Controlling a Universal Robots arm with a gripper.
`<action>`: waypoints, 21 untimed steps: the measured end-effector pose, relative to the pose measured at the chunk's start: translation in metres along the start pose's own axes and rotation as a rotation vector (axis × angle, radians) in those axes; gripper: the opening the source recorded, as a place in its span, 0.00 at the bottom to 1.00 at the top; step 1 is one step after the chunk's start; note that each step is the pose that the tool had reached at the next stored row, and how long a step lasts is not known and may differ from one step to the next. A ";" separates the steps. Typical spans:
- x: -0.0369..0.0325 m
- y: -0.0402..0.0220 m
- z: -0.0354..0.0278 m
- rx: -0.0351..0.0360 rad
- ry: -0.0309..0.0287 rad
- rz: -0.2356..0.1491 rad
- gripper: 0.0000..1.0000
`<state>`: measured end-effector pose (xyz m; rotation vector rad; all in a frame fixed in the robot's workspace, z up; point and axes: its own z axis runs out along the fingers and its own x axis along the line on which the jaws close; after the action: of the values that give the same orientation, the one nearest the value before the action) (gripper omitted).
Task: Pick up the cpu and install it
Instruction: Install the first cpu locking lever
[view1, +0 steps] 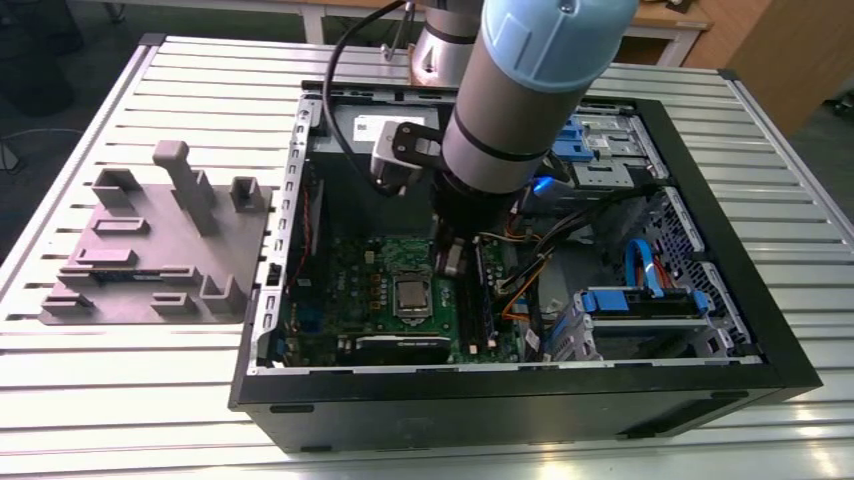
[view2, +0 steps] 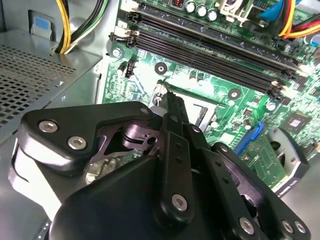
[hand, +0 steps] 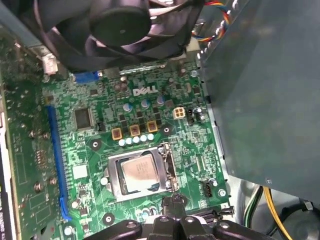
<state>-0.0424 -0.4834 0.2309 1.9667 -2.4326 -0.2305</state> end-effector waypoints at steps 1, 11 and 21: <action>0.0007 -0.0001 -0.0001 0.0025 -0.0008 -0.003 0.10; 0.0053 0.0007 -0.0002 0.0073 -0.0014 -0.035 0.10; 0.0062 0.0008 0.0000 0.0066 -0.0003 -0.045 0.10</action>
<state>-0.0445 -0.4892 0.2304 2.0253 -2.3948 -0.2234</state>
